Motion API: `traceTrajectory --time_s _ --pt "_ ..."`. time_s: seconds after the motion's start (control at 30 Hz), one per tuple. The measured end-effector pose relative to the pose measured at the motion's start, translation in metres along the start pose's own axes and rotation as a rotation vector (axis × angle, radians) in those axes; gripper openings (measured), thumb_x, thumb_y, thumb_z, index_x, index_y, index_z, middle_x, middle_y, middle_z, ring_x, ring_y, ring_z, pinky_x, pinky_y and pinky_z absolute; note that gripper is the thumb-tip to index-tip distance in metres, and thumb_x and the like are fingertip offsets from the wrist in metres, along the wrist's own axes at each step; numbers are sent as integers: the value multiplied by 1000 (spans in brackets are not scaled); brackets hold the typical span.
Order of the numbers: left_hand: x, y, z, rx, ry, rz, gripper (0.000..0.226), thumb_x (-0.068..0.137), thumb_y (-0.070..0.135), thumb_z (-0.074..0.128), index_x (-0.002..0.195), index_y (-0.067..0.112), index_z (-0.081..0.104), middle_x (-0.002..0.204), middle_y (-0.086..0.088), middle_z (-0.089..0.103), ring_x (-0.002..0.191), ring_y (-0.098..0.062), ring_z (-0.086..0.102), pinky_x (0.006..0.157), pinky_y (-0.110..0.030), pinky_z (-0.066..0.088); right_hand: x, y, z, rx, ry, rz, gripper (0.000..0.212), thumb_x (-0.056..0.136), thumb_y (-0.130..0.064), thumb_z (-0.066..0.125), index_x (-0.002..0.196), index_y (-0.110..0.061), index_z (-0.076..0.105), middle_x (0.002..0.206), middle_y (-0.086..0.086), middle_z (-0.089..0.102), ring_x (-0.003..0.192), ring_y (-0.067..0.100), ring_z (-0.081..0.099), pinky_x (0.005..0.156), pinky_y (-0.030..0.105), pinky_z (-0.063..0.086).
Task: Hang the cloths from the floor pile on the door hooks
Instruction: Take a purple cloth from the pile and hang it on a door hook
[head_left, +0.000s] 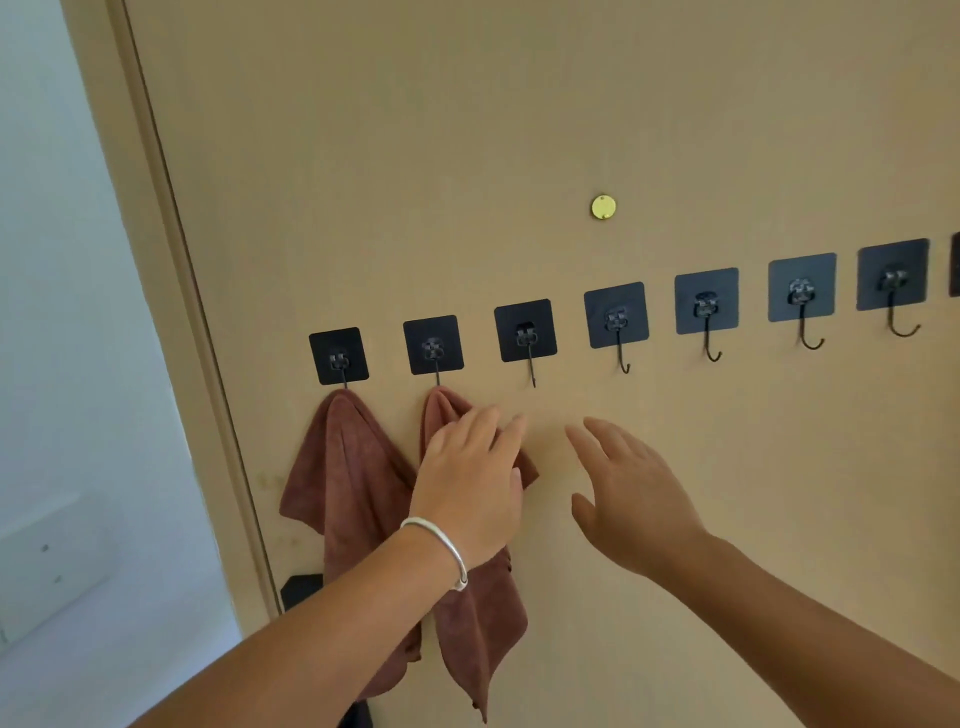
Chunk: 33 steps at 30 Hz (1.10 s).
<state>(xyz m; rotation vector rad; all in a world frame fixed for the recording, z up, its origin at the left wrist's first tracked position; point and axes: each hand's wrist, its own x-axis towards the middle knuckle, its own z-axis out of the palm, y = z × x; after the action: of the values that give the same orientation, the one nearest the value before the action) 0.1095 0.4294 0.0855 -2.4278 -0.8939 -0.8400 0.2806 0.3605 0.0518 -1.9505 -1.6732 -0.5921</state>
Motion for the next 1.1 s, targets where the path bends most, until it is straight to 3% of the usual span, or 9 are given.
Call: traceTrajectory --time_s 0.23,0.37,0.53,0.73,0.93,1.1 --pt "40 88 0 -111 -79 33 53 97 31 40 148 24 26 149 0 32 139 -20 26 112 -39 27 -52 73 -76 -62 -28 267 74 91 -43 53 151 -31 11 159 1 15 146 21 10 119 39 14" --pt "44 141 -7 -219 -25 118 54 93 34 41 146 25 31 145 -3 38 136 -22 31 108 -43 32 -91 97 -115 -103 45 395 72 91 -46 53 150 -31 15 158 -1 19 146 20 11 118 40 14" --pt "48 198 -5 -302 -54 221 57 94 43 33 148 29 23 153 -3 28 144 -23 18 114 -50 24 -133 113 -144 -159 85 531 69 91 -48 51 149 -33 17 157 -3 19 146 19 8 119 43 14" --pt "41 234 0 -534 -115 323 58 94 48 33 148 35 19 157 -2 18 146 -20 3 116 -49 12 -172 113 -171 -229 113 719 66 91 -50 49 148 -34 21 156 -4 20 146 17 7 119 40 14" --pt "33 248 -4 -743 -149 506 62 89 52 19 149 38 14 157 2 15 147 -17 0 118 -49 13 -196 83 -188 -349 180 898 66 89 -54 49 147 -38 23 156 -7 23 146 14 10 118 39 18" --pt "32 266 -2 -872 -178 654 57 96 43 29 151 36 11 158 2 12 146 -15 -1 118 -47 11 -213 58 -195 -458 177 1067 65 89 -55 49 147 -39 23 155 -9 23 145 14 14 116 36 18"
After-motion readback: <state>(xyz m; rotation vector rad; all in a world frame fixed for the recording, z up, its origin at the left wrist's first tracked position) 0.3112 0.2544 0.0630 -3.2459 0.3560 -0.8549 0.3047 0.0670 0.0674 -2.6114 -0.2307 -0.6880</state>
